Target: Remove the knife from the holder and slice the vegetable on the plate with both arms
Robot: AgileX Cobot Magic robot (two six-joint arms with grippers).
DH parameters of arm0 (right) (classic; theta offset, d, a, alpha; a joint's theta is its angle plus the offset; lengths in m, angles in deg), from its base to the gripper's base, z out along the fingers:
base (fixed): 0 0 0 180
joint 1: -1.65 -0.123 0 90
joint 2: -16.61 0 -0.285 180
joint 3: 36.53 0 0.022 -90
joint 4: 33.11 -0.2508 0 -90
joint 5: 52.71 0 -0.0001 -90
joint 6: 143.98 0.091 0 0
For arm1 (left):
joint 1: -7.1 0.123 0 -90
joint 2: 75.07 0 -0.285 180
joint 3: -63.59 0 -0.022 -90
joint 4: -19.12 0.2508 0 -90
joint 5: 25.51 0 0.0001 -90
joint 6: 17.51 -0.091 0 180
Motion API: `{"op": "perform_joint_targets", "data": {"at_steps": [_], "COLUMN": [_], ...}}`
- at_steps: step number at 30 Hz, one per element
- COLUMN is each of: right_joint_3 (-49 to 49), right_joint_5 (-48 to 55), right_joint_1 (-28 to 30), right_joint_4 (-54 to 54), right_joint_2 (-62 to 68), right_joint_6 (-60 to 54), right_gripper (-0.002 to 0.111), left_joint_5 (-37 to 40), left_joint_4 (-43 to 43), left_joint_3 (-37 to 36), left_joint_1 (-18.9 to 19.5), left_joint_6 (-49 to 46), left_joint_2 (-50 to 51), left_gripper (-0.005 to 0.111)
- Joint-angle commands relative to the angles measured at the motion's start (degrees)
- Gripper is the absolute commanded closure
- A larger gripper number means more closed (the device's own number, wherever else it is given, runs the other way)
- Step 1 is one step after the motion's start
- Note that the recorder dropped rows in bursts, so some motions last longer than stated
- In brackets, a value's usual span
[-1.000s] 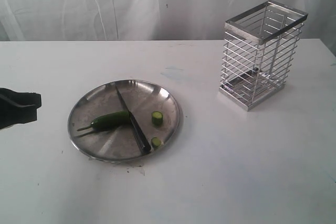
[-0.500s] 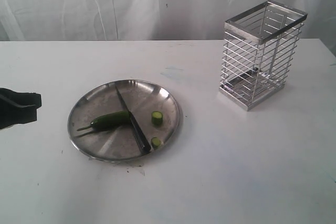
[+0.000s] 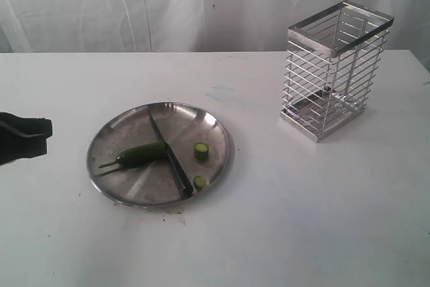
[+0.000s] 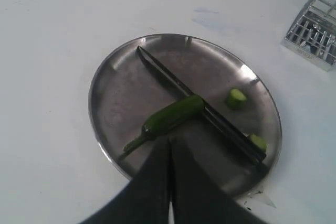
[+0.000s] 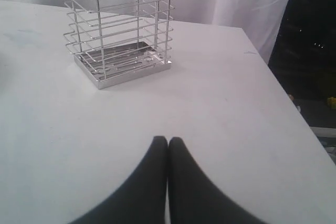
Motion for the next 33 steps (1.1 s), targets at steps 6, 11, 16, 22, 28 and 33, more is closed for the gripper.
{"op": "perform_joint_targets", "data": {"at_steps": [6,11,16,22,28,33], "right_joint_3": [0.05,0.05,0.05,0.05,0.05,0.05], "right_joint_5": [-0.52,-0.38,-0.38,-0.38,-0.38,-0.38], "right_joint_1": [0.24,0.24,0.24,0.24,0.24,0.24], "right_joint_4": [0.27,0.27,0.27,0.37,0.37,0.37], "right_joint_2": [-0.15,-0.15,-0.15,-0.15,-0.15,-0.15], "right_joint_6": [0.47,0.47,0.47,0.47,0.47,0.47], "right_gripper": [0.108,0.108,0.108,0.108,0.108,0.108], "left_joint_5": [0.32,0.32,-0.54,-2.35,-1.94,-3.50], "left_joint_4": [-0.66,-0.66,-0.66,-0.66,-0.66,-0.55], "left_joint_3": [-0.23,-0.23,-0.34,-0.34,-0.24,-0.24], "left_joint_1": [-0.47,-0.47,0.21,0.32,0.32,0.32], "left_joint_6": [-0.02,-0.02,-0.02,-0.02,-0.02,-0.02], "left_joint_2": [-0.62,-0.62,-2.24,-20.92,-42.08,-49.80], "left_gripper": [0.107,0.107,0.107,0.107,0.107,0.107]}}
